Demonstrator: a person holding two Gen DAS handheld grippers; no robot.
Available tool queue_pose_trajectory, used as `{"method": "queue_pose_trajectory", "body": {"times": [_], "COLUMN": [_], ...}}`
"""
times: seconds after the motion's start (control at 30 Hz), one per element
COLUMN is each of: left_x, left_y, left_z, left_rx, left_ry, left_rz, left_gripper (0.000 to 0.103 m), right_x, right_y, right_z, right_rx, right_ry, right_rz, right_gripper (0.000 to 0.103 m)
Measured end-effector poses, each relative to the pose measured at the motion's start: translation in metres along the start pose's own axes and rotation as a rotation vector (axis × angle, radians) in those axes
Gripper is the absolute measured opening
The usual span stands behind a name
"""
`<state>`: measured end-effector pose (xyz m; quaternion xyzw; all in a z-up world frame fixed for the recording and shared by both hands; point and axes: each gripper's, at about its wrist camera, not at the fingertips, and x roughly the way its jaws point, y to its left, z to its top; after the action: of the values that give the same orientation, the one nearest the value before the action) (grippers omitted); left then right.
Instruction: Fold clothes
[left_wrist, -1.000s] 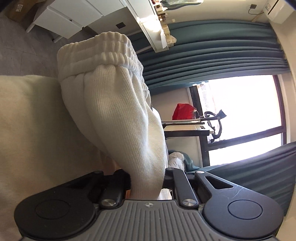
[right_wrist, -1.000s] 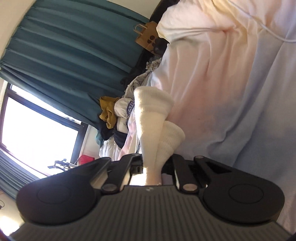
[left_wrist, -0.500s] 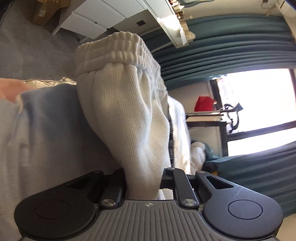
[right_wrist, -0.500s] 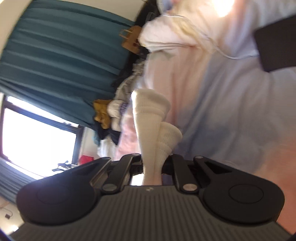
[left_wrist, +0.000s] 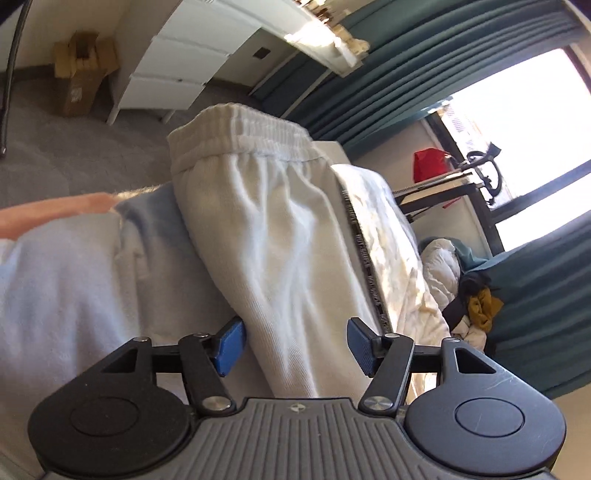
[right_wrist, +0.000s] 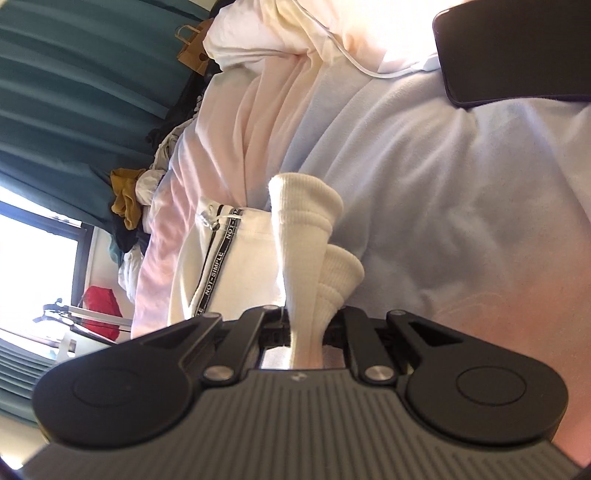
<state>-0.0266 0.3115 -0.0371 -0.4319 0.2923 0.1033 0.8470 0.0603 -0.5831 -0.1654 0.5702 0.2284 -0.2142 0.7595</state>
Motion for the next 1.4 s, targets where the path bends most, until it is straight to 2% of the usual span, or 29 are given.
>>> {"method": "queue_pose_trajectory", "body": {"times": [0.1,0.17,0.27,0.4,0.57,0.77,0.83,0.87,1.1,1.23,1.4], "left_x": [0.017,0.026,0.048,0.089,0.133,0.155,0.162,0.163,0.153,0.148,0.145], "left_y": [-0.077,-0.114,-0.152,-0.191,-0.2,-0.185,-0.185,-0.185,-0.183,-0.186,-0.185], "left_z": [-0.012,-0.025,-0.049,-0.092,-0.141,-0.173,-0.18,-0.181,-0.172,-0.16,-0.133], "left_rx": [0.178,0.272,0.392,0.531,0.704,0.876,0.924,0.941,0.903,0.904,0.783], "left_ry": [-0.07,-0.093,-0.064,-0.014,0.085,0.107,0.105,0.099,0.111,0.12,0.114], "left_rz": [0.004,-0.011,-0.047,-0.022,-0.004,0.036,0.051,0.053,0.016,-0.048,-0.114], "left_gripper": [0.07,0.072,0.073,0.07,0.069,0.074,0.077,0.078,0.08,0.078,0.078], "right_x": [-0.003,-0.004,-0.005,-0.006,-0.005,-0.013,-0.025,-0.031,-0.065,-0.082,-0.106], "right_y": [0.006,0.009,0.011,0.011,0.012,0.022,0.03,0.036,0.106,0.151,0.207], "right_z": [-0.002,-0.002,-0.002,-0.002,-0.003,-0.006,-0.008,-0.01,-0.04,-0.066,-0.121], "right_rx": [-0.026,-0.051,-0.047,-0.047,-0.084,-0.119,-0.117,-0.13,-0.519,-0.695,-0.933], "right_ry": [-0.008,-0.012,-0.016,-0.015,-0.014,-0.037,-0.063,-0.078,-0.218,-0.272,-0.313], "right_rz": [-0.001,-0.008,0.001,0.009,-0.004,0.012,0.058,0.077,0.126,0.165,0.255], "right_gripper": [0.009,0.009,0.009,0.009,0.009,0.009,0.009,0.009,0.009,0.009,0.009]}}
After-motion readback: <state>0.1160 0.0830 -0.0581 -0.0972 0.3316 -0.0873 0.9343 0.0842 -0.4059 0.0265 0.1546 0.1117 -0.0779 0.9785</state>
